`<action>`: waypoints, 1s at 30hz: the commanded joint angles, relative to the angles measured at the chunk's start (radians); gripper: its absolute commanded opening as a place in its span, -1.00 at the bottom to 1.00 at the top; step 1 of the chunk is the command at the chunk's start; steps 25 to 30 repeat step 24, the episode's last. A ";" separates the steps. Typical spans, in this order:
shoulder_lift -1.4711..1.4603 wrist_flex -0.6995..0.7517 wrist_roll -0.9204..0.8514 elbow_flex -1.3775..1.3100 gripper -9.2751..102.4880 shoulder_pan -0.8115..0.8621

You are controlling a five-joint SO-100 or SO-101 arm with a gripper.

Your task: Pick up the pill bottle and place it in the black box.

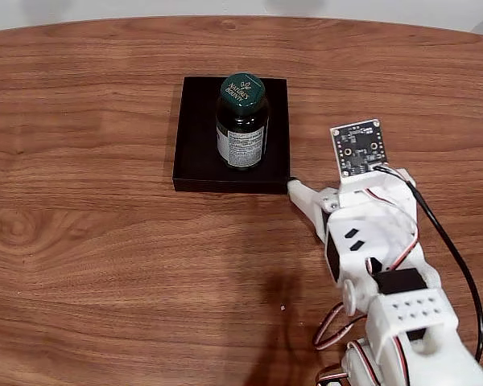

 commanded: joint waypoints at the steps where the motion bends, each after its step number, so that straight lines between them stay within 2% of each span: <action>1: 0.206 0.224 0.025 -0.012 -0.49 0.018; 8: 0.402 0.495 0.017 -0.011 -0.63 0.064; 13: 0.482 0.606 0.009 -0.011 -0.66 0.083; 24: 0.540 0.704 -0.008 -0.011 -0.72 0.083; 30: 0.540 0.704 -0.008 -0.011 -0.72 0.083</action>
